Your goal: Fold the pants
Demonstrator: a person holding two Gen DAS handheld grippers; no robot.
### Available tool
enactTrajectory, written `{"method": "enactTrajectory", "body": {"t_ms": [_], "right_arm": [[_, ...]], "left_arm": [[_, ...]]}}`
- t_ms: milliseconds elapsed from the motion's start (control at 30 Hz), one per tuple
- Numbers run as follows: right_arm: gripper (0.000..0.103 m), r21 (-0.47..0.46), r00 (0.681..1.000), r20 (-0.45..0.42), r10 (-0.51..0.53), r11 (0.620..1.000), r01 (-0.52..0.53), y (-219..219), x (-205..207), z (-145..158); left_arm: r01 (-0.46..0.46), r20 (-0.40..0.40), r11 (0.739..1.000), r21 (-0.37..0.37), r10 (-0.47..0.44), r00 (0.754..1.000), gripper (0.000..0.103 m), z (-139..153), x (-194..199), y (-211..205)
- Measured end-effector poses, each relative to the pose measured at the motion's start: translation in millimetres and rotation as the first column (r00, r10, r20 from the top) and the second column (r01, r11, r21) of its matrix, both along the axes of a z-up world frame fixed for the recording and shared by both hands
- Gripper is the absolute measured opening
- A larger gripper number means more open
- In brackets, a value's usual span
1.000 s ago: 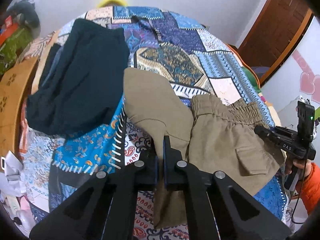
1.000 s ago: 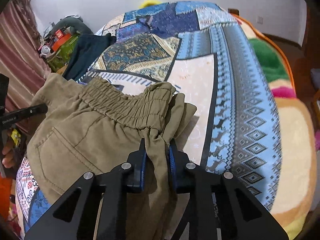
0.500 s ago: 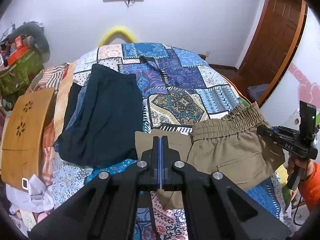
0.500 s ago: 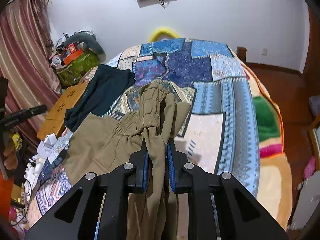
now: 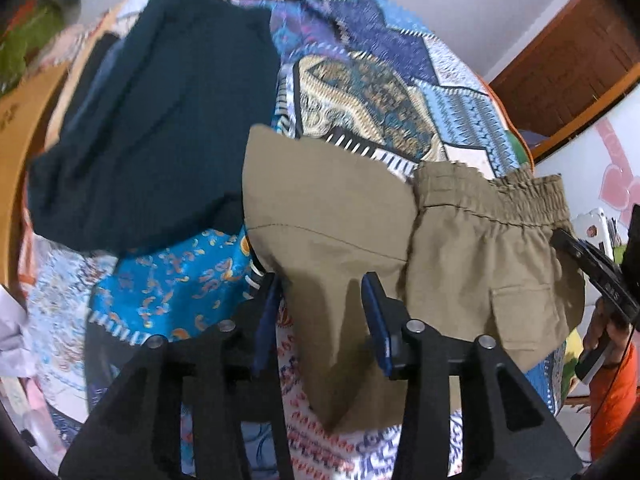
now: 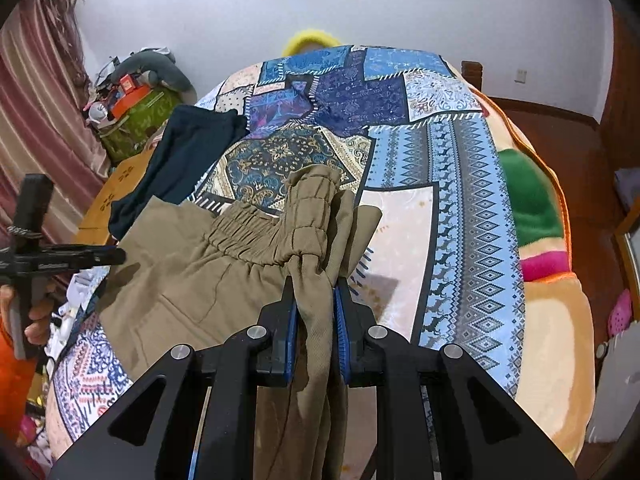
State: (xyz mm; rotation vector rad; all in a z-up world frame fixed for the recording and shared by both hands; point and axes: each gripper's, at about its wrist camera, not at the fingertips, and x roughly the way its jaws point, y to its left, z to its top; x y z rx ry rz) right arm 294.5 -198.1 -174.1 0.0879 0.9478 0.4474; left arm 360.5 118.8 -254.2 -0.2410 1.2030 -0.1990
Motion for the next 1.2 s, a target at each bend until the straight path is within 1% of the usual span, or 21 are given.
{"method": "enactTrajectory", "body": {"t_ms": [67, 100, 133, 167, 233, 300, 367, 433, 567, 733, 867, 967, 1067, 1167, 1200], "right_arm": [[0.015, 0.002, 1.0, -0.003, 0.003, 1.0, -0.003, -1, 0, -3], [0.015, 0.002, 1.0, -0.005, 0.004, 1.0, -0.004, -1, 1, -5], [0.015, 0.003, 1.0, -0.006, 0.004, 1.0, -0.004, -1, 0, -6], [0.015, 0.004, 1.0, -0.007, 0.004, 1.0, -0.004, -2, 1, -8], [0.015, 0.008, 1.0, -0.009, 0.006, 1.0, -0.006, -4, 2, -10], [0.015, 0.012, 1.0, -0.004, 0.009, 1.0, -0.009, -4, 2, -10], [0.014, 0.024, 1.0, 0.01, 0.01, 1.0, -0.01, -3, 2, -6], [0.013, 0.019, 0.999, 0.029, 0.023, 1.0, -0.024, 0, 4, 1], [0.013, 0.017, 0.995, 0.085, 0.048, 0.999, -0.05, 15, 11, 24], [0.013, 0.023, 0.981, 0.178, 0.078, 0.996, -0.084, 44, 31, 63], [0.013, 0.021, 0.963, 0.246, 0.112, 0.992, -0.121, 79, 46, 88], [0.013, 0.021, 0.952, 0.276, 0.133, 0.989, -0.145, 110, 60, 96], [0.013, 0.019, 0.946, 0.286, 0.154, 0.986, -0.166, 141, 73, 95], [0.013, 0.015, 0.943, 0.284, 0.173, 0.983, -0.185, 170, 88, 87], [0.013, 0.015, 0.944, 0.278, 0.178, 0.982, -0.19, 181, 94, 81]], "left_arm": [[0.001, -0.007, 1.0, -0.011, -0.001, 1.0, 0.041, -6, 5, -2], [0.011, -0.001, 1.0, -0.007, -0.011, 1.0, 0.036, -8, 7, -5], [0.019, 0.006, 1.0, 0.0, -0.019, 1.0, 0.017, -9, 9, -6], [0.027, 0.014, 1.0, 0.001, -0.027, 1.0, 0.007, -8, 10, -8], [0.025, 0.055, 0.999, 0.02, -0.027, 0.998, 0.004, -1, 10, -12], [0.024, 0.099, 0.998, 0.064, -0.03, 0.995, 0.003, 11, 8, -17], [0.015, 0.128, 0.998, 0.066, -0.023, 0.992, 0.003, 23, 7, -17], [0.003, 0.176, 0.998, 0.063, -0.015, 0.984, 0.002, 42, 3, -15], [-0.028, 0.273, 0.995, 0.099, -0.001, 0.962, 0.002, 81, 0, -5], [-0.098, 0.379, 0.984, 0.152, 0.034, 0.925, 0.002, 129, 0, 27], [-0.175, 0.424, 0.969, 0.175, 0.086, 0.901, 0.002, 154, 8, 63], [-0.221, 0.444, 0.957, 0.188, 0.118, 0.888, 0.002, 162, 13, 87], [-0.264, 0.455, 0.942, 0.207, 0.146, 0.878, 0.002, 162, 21, 111], [-0.301, 0.449, 0.929, 0.215, 0.18, 0.875, 0.002, 150, 29, 136], [-0.313, 0.44, 0.925, 0.218, 0.193, 0.877, 0.002, 141, 34, 146]]}}
